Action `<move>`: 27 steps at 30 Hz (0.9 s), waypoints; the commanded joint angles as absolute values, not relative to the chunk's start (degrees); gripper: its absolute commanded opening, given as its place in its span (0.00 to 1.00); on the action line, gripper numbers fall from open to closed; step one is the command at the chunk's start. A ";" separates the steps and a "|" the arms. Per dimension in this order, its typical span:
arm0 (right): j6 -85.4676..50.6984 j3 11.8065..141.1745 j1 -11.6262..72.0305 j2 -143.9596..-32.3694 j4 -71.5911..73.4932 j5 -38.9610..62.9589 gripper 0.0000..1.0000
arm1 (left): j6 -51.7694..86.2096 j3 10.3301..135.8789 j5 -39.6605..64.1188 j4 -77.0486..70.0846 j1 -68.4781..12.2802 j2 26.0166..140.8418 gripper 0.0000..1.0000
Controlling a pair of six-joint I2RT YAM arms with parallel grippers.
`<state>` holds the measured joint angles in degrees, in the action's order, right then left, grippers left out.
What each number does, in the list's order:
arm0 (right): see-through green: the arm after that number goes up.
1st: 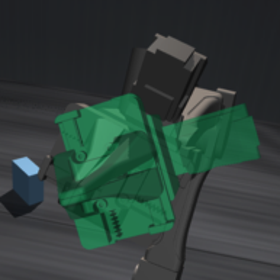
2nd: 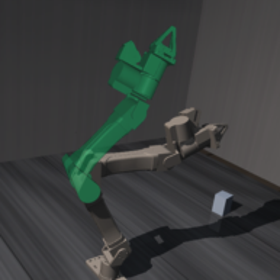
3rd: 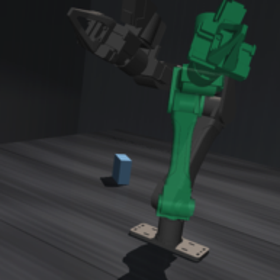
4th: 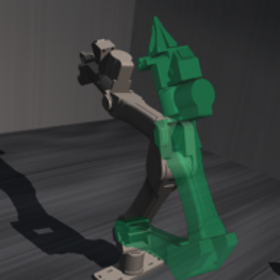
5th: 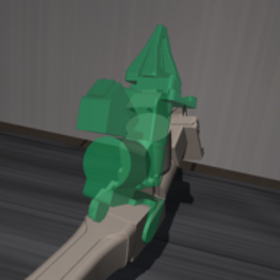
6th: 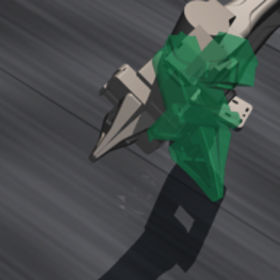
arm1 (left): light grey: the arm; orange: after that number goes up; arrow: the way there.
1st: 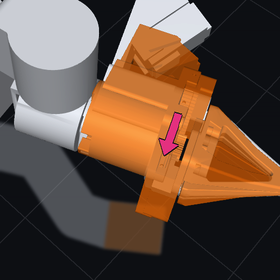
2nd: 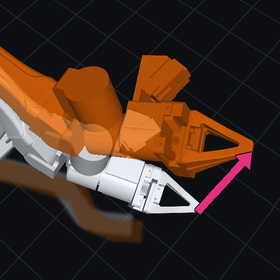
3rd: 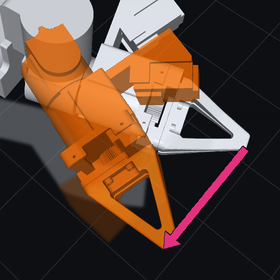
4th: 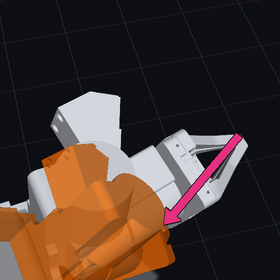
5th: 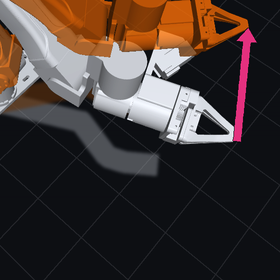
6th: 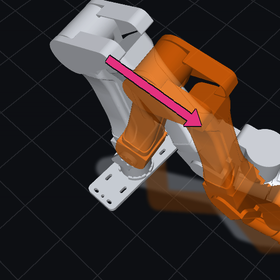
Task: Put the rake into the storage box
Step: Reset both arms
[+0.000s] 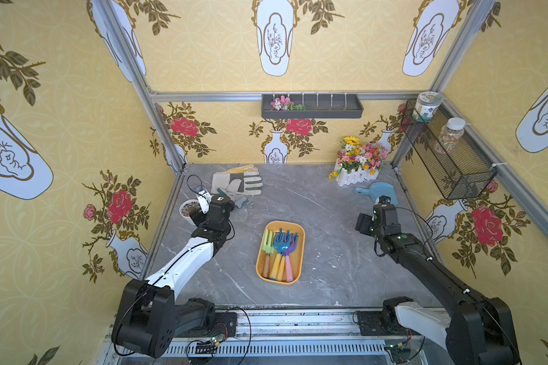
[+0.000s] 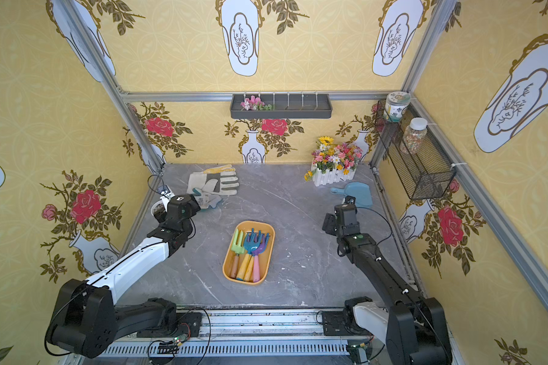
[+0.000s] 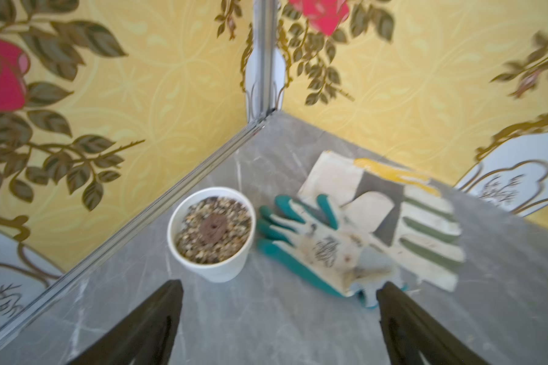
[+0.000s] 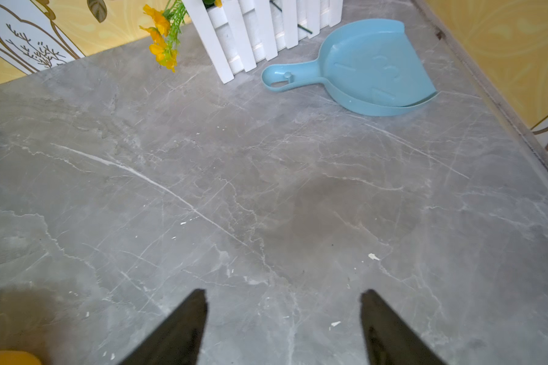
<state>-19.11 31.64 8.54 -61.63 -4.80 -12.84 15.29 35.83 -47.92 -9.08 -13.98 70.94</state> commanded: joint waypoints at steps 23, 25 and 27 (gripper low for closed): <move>0.65 15.11 7.85 -79.07 47.38 -16.24 0.97 | 3.34 8.42 -26.77 -61.17 -2.28 75.57 1.00; 1.03 11.02 7.21 -78.27 52.67 -13.32 0.97 | 3.56 6.17 -26.87 -64.86 -2.21 75.50 1.00; 2.68 7.79 7.04 -83.67 65.68 -13.02 0.97 | 2.75 2.91 -26.95 -73.82 -2.96 78.66 1.00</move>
<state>0.30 10.55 7.11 -79.79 49.28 -15.90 4.34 5.48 -28.18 -61.54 -2.31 76.34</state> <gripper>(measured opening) 0.968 0.998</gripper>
